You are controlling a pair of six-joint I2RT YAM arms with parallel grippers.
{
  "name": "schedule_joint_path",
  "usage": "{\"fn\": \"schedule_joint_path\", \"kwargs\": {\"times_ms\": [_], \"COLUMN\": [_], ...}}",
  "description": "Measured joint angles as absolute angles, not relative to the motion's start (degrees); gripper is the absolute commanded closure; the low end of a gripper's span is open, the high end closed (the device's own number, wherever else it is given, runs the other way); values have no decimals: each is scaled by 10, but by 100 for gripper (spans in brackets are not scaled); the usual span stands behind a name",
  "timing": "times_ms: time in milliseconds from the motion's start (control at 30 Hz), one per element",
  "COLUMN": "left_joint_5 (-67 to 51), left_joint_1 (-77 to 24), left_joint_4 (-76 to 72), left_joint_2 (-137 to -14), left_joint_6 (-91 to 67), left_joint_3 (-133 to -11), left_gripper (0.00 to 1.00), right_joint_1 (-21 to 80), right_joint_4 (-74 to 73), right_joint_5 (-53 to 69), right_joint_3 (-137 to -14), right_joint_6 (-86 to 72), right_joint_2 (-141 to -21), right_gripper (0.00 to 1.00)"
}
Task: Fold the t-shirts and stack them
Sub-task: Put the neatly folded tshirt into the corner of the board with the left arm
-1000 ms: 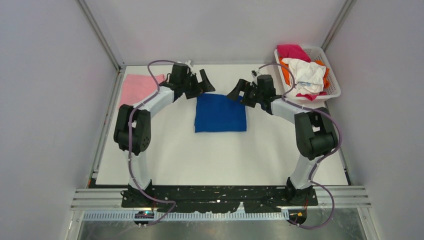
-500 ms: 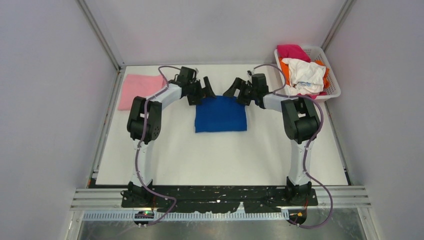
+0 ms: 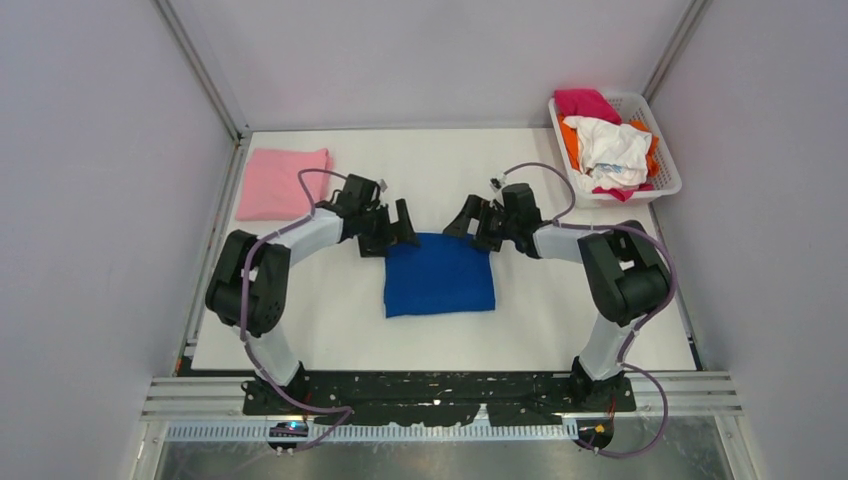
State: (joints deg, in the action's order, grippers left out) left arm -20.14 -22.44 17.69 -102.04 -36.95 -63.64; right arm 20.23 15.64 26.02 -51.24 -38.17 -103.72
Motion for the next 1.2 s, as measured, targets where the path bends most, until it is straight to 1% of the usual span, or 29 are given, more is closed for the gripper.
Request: {"fn": "schedule_joint_path", "kwargs": {"times_ms": [200, 367, 533, 667, 900, 1100, 1200], "left_joint_5": [-180, -169, -165, -165, -165, -168, -173], "left_joint_1": [-227, -238, -243, -243, -243, -243, -243], "left_joint_4": [182, 169, 160, 161, 139, 115, 105], "left_joint_2": [-956, -856, -797, -796, -797, -824, -845], "left_joint_6": [-368, -369, -371, -375, -385, -387, -389], "left_joint_3": [-625, -586, -510, -472, -453, -446, -439], "left_gripper": [0, 0, 0, 1, 0, 0, 2], "right_joint_1": [205, 205, 232, 274, 280, 280, 281], "right_joint_4": [92, 75, 118, 133, 169, 248, 283], "right_joint_5": [249, 274, 307, 317, 281, 263, 263], "right_joint_3": [-507, -492, -394, -303, -208, -181, -178], "right_joint_6": [-372, -362, -375, -386, -400, -411, -414], "right_joint_2": [-980, -876, -749, -700, -721, -751, -769], "right_gripper": [5, 5, 5, 5, 5, 5, 5]}}
